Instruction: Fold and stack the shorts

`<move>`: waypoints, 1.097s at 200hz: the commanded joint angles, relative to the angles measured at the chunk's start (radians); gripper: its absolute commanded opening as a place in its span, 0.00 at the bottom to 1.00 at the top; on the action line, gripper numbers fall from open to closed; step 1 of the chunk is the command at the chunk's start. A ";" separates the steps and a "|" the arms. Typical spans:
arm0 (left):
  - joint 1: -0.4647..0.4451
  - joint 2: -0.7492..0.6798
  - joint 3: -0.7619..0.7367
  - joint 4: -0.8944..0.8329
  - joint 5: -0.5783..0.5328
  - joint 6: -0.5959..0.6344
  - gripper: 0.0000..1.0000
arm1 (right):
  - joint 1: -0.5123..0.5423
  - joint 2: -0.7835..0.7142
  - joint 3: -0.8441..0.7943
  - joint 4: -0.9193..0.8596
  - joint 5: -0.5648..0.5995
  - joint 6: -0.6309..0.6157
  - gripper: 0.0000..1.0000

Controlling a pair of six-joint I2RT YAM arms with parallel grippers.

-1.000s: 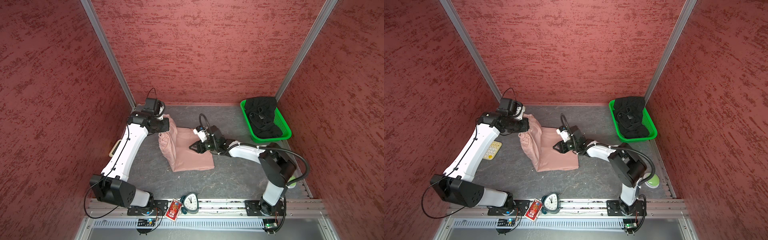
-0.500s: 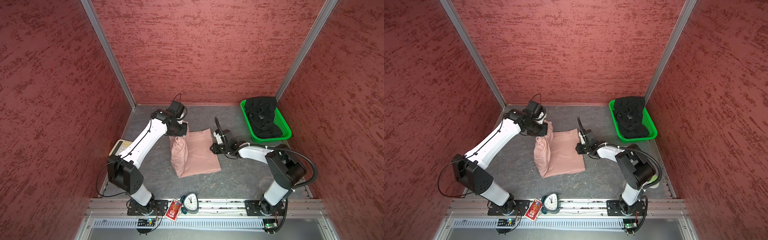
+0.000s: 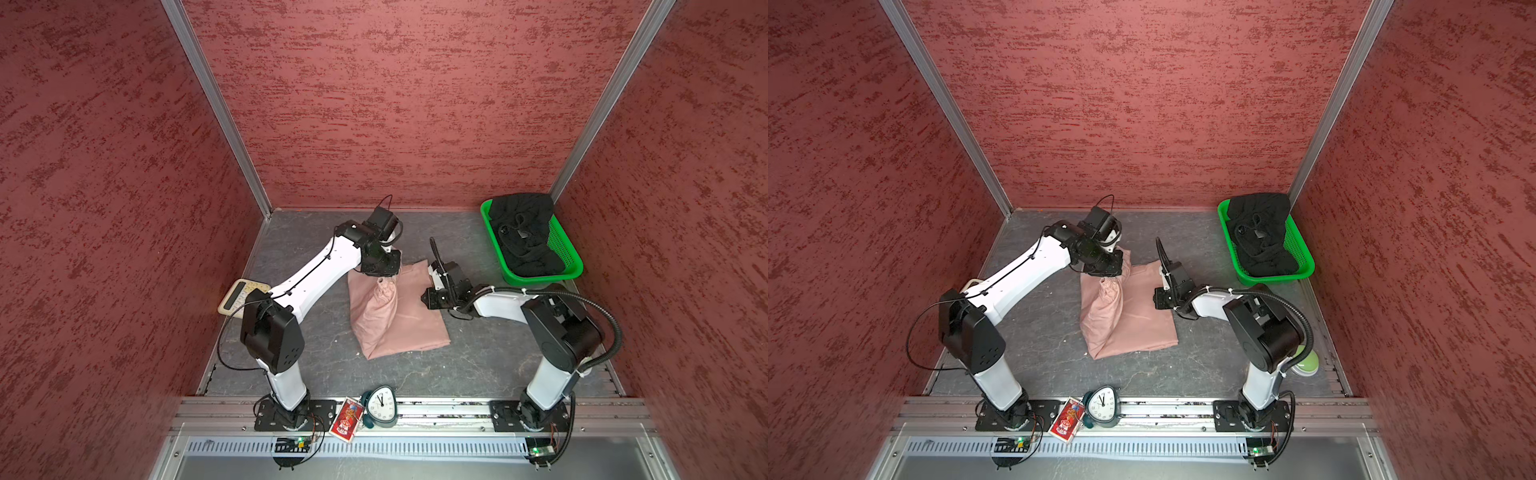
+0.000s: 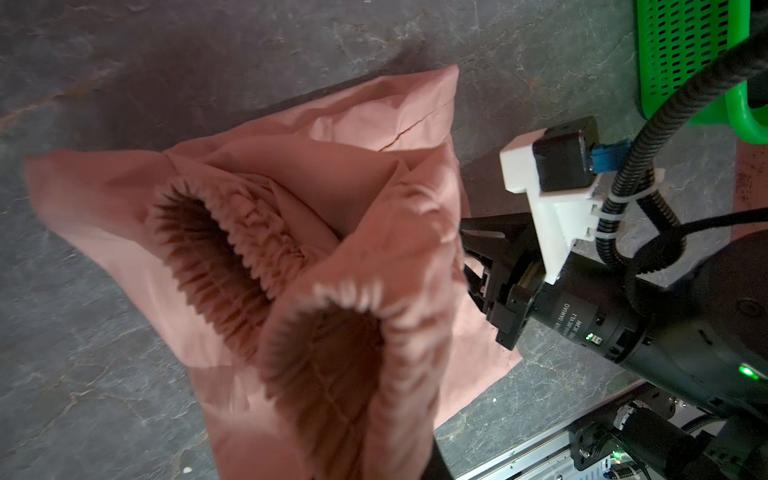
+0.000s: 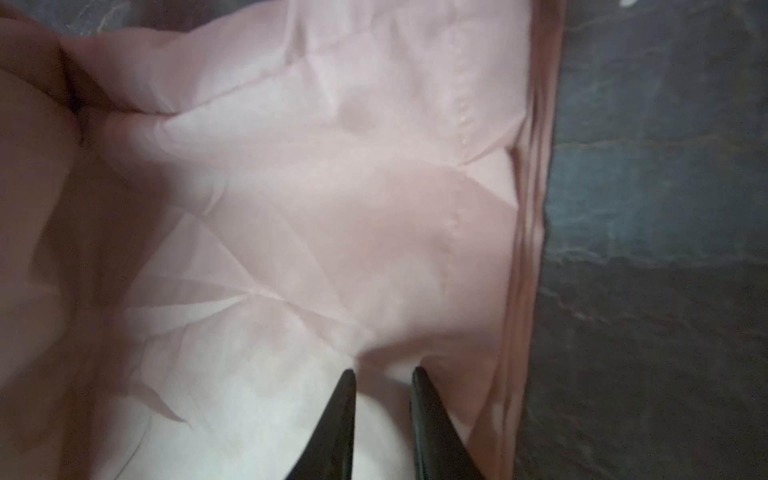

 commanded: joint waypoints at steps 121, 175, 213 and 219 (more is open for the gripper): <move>-0.062 0.052 0.117 0.150 0.071 0.007 0.99 | -0.116 -0.396 -0.118 -0.194 0.055 0.027 0.63; 0.134 -0.182 -0.148 0.210 0.057 -0.009 0.99 | -0.115 -0.483 -0.159 -0.173 -0.248 0.070 0.72; 0.239 -0.333 -0.374 0.268 0.087 -0.040 0.99 | -0.114 -0.441 -0.175 -0.275 -0.188 0.083 0.75; 0.251 -0.343 -0.396 0.270 0.091 -0.043 0.99 | -0.112 -0.434 -0.184 -0.254 -0.208 0.090 0.76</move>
